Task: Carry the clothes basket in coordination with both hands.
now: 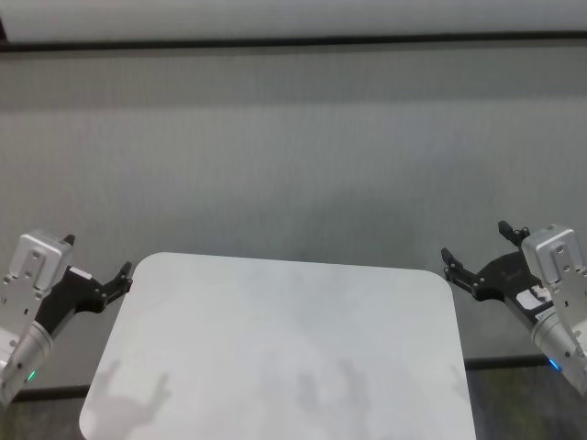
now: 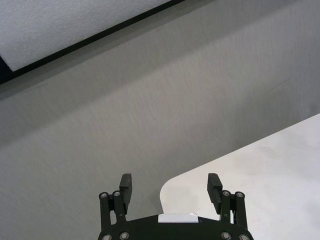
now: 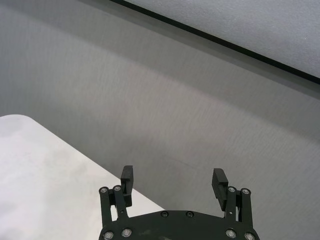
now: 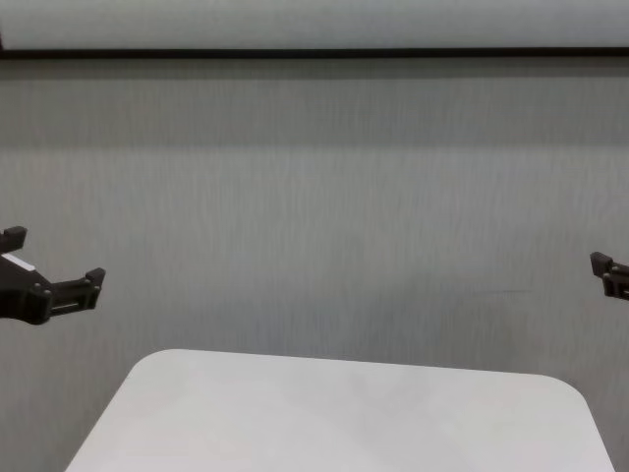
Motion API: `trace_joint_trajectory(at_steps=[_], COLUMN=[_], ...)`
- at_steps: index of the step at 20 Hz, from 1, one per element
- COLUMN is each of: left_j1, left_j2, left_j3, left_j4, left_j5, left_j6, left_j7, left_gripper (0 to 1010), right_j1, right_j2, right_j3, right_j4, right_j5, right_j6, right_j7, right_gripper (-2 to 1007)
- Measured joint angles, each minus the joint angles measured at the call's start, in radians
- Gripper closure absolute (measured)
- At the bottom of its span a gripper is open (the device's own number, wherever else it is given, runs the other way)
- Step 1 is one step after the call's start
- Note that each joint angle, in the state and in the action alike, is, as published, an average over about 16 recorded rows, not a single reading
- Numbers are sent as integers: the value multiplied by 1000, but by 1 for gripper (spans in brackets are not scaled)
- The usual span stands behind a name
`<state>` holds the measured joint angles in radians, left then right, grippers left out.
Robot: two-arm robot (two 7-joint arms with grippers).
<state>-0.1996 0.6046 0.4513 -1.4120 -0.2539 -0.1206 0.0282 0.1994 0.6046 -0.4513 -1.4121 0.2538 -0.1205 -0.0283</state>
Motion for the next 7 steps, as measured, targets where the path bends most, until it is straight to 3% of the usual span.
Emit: trace_joint_trajectory(at_steps=[7], left_j1=[0], left_j2=[0], left_j3=[0], left_j4=[0], left_j5=[0], left_j6=[0], left_j7=[0], left_gripper=[8], right_j1=[0], right_j2=[0], right_j3=[0], right_j4=[0], right_j5=[0], right_j6=[0], right_j7=[0], right_gripper=[4])
